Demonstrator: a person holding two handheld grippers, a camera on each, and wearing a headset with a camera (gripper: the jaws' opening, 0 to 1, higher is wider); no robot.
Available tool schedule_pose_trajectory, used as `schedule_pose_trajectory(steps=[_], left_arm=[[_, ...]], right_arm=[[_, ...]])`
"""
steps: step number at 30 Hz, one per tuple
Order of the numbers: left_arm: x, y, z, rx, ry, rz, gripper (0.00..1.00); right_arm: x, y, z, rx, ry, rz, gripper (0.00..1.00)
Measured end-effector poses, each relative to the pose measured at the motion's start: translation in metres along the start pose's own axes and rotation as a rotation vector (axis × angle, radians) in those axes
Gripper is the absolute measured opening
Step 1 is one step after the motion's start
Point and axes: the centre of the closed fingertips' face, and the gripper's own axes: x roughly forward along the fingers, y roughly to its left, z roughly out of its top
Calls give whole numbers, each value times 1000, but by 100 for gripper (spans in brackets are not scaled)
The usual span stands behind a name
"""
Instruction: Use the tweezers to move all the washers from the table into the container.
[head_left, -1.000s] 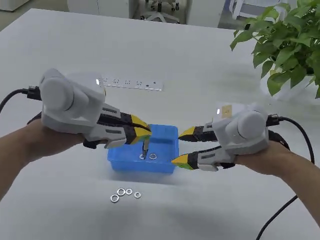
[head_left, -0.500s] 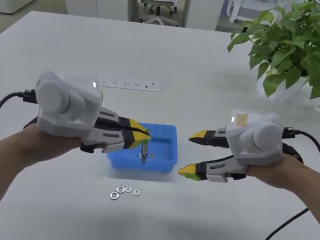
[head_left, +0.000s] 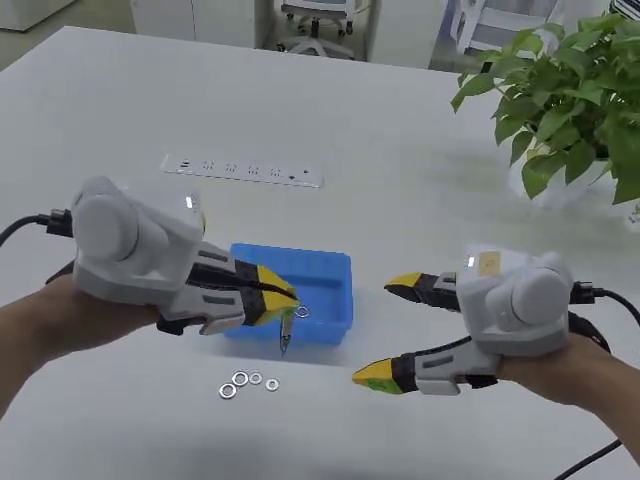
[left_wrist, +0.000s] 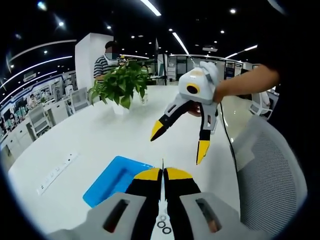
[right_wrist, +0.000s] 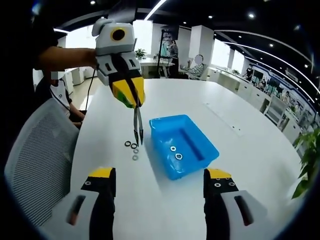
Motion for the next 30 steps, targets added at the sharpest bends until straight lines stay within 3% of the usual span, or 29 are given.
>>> schedule_pose_trajectory(steps=[11, 18, 30], left_arm=[[5, -11, -16, -12, 10, -15, 6], [7, -13, -26, -27, 13, -16, 6], [8, -13, -35, -27, 21, -21, 6]], right_arm=[[2, 7, -3, 26, -6, -4, 89], [4, 11, -3, 58, -17, -6, 100], [5, 20, -17, 79, 20, 7, 100]])
